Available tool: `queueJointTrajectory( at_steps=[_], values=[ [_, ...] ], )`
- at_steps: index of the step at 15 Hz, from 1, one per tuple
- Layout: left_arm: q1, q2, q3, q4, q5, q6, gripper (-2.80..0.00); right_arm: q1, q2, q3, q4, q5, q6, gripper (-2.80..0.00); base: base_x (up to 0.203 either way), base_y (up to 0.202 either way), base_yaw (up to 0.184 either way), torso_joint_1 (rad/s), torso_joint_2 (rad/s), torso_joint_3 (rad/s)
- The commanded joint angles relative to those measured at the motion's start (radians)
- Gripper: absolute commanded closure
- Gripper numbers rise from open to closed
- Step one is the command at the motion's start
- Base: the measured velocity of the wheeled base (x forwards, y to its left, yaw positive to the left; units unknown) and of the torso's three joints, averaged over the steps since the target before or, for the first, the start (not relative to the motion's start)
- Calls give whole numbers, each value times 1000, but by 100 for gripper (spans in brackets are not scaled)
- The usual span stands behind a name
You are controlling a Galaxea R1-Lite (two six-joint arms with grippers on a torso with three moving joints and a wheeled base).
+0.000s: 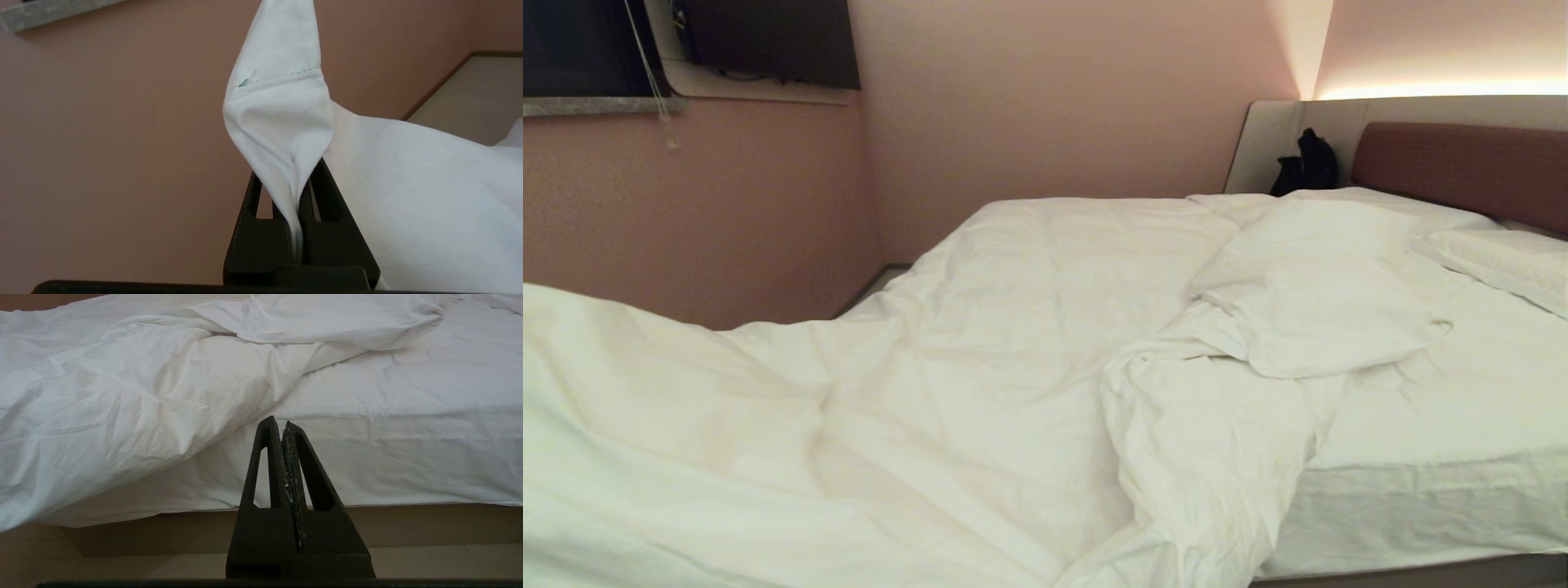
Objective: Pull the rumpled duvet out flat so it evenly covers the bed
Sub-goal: Flatten the corners of the folded blanket
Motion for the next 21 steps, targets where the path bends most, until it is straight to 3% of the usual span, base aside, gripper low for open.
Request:
queueJointTrajectory(
  at_steps=[1, 8, 11, 14, 21],
  values=[
    [2, -21, 22, 2, 10, 2, 0, 0, 2, 0, 0, 0, 0, 0, 0, 0, 0, 0, 0, 0],
    [114, -89, 126, 10, 12, -9, 0, -1, 2, 0, 0, 0, 0, 0, 0, 0, 0, 0, 0, 0],
    [216, -174, 139, 141, 24, -39, 0, 0, 2, 0, 0, 0, 0, 0, 0, 0, 0, 0, 0, 0],
    [250, -235, 147, 235, 29, -82, 0, 0, 2, 0, 0, 0, 0, 0, 0, 0, 0, 0, 0, 0],
    [284, -301, 209, 241, 60, -111, 0, 0, 2, 0, 0, 0, 0, 0, 0, 0, 0, 0, 0, 0]
  ],
)
